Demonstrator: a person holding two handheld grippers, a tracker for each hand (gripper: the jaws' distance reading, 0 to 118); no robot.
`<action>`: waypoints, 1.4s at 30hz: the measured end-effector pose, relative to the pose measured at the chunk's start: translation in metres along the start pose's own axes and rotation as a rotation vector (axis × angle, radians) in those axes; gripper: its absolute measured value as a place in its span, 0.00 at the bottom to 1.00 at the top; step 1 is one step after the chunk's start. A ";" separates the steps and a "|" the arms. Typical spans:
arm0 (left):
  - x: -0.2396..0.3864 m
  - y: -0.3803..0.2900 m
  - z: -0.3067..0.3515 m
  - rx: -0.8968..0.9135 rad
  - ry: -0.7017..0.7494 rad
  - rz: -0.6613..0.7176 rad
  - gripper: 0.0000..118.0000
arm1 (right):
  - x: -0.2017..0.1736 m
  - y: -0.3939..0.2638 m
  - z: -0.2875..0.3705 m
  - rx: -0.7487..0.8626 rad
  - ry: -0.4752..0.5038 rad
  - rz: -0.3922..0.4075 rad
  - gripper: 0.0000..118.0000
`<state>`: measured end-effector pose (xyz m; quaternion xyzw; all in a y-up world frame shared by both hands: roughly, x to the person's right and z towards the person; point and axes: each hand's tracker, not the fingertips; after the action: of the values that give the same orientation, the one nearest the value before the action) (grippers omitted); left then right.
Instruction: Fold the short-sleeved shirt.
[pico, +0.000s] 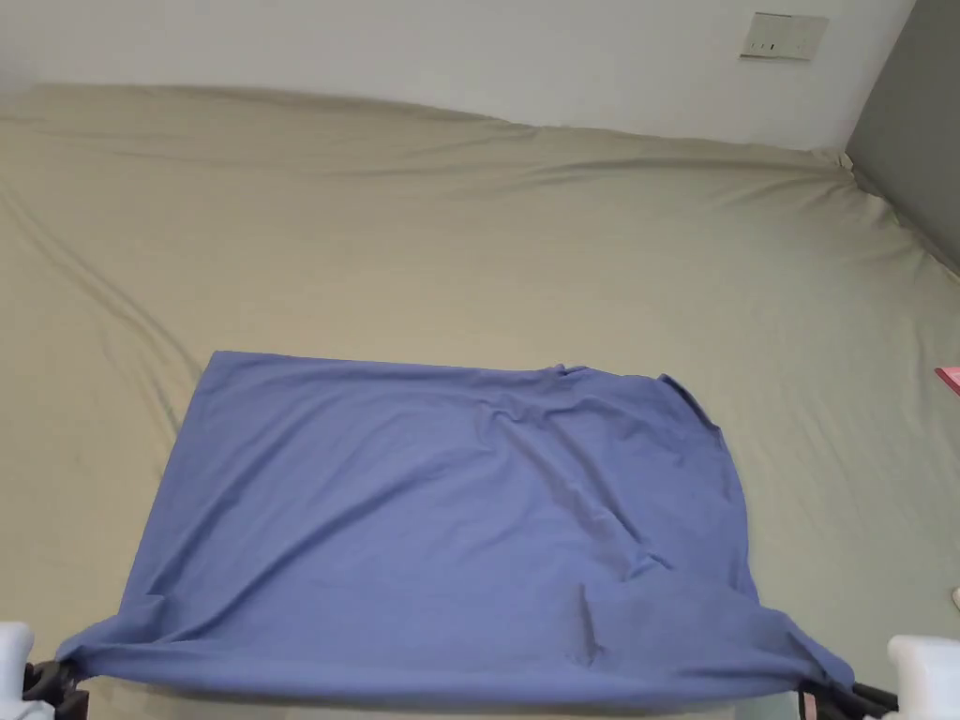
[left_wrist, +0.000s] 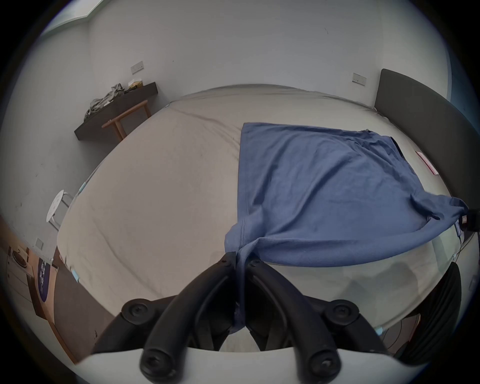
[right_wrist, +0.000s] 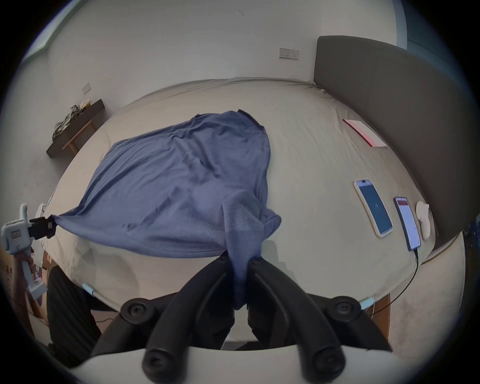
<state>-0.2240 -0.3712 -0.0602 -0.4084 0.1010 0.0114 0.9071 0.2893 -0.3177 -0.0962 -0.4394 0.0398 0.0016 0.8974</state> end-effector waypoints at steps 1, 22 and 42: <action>0.002 0.007 -0.006 0.007 0.000 -0.007 0.03 | -0.002 0.010 -0.005 -0.003 -0.005 -0.006 0.05; 0.041 0.099 -0.171 -0.196 0.054 -0.215 0.09 | 0.041 0.090 -0.218 -0.257 -0.104 -0.041 0.16; 0.071 0.148 0.046 0.595 -0.034 0.015 0.85 | -0.066 0.124 0.009 0.559 -0.079 0.163 0.69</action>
<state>-0.1614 -0.2427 -0.1530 -0.1233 0.0877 -0.0051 0.9885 0.2195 -0.2318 -0.1839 -0.1701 0.0389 0.0797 0.9814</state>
